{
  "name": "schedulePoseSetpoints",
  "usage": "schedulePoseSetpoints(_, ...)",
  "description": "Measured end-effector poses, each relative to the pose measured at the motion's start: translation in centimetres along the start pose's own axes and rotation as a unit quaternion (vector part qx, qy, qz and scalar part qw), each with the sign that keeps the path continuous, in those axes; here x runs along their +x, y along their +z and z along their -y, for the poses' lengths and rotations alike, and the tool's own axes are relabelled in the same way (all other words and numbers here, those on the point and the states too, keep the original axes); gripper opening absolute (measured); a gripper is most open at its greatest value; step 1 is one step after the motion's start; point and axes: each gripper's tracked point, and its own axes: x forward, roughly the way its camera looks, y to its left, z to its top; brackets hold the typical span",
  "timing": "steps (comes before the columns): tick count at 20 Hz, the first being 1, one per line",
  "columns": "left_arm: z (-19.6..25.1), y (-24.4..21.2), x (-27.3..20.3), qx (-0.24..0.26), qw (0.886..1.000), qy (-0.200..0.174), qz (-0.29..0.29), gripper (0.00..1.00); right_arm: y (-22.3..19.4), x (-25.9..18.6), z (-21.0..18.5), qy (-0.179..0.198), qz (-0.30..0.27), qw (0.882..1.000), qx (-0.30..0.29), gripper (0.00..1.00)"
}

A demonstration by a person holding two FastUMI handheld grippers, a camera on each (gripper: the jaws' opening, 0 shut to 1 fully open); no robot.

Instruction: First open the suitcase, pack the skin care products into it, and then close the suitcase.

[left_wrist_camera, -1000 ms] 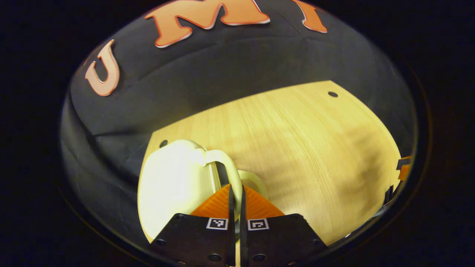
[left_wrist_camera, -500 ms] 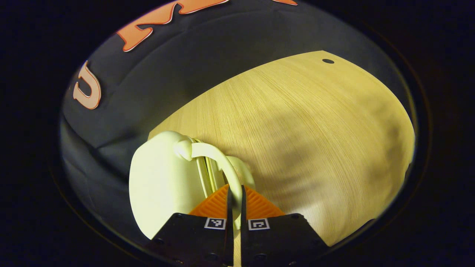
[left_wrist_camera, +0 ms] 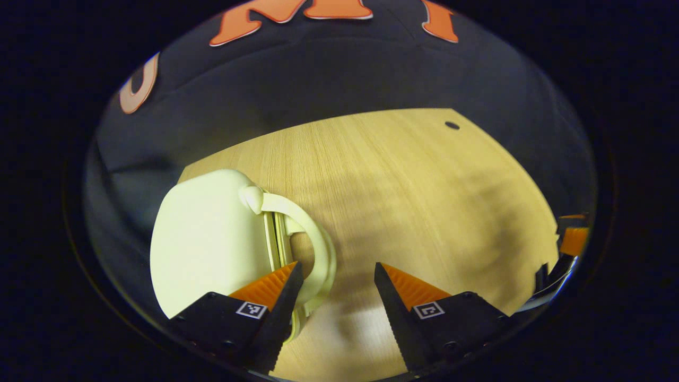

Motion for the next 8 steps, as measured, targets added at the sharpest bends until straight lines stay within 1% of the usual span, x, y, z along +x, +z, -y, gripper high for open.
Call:
schedulePoseSetpoints(1,0.7,1.5,-1.0,-0.026,0.999,-0.016,0.021,0.83,0.8,-0.2,-0.6,-0.005,0.013,1.0,-0.009,0.96)
schedulePoseSetpoints(2,0.8,3.4,-2.4,-0.047,0.998,-0.023,0.048,0.86,2.2,-0.5,-1.5,-0.014,0.035,0.999,-0.02,0.96)
schedulePoseSetpoints(3,0.8,6.3,-4.6,-0.066,0.994,-0.029,0.088,0.92,3.7,-1.2,-2.7,-0.021,0.06,0.997,-0.034,0.95)
schedulePoseSetpoints(5,0.3,11.2,-8.9,-0.086,0.984,-0.036,0.152,0.92,5.8,-2.6,-4.6,-0.035,0.1,0.993,-0.05,0.95)
schedulePoseSetpoints(6,0.0,13.2,-11.0,-0.093,0.979,-0.038,0.178,0.92,7.4,-3.6,-6.1,-0.042,0.131,0.989,-0.061,0.95)
schedulePoseSetpoints(7,-2.7,12.9,-12.7,-0.1,0.971,-0.036,0.212,0.96,8.2,-4.4,-7.3,-0.047,0.153,0.984,-0.072,0.96)
schedulePoseSetpoints(8,-2.3,13.1,-14.6,-0.102,0.965,-0.031,0.238,0.96,9.6,-5.6,-9.1,-0.053,0.185,0.977,-0.088,0.96)
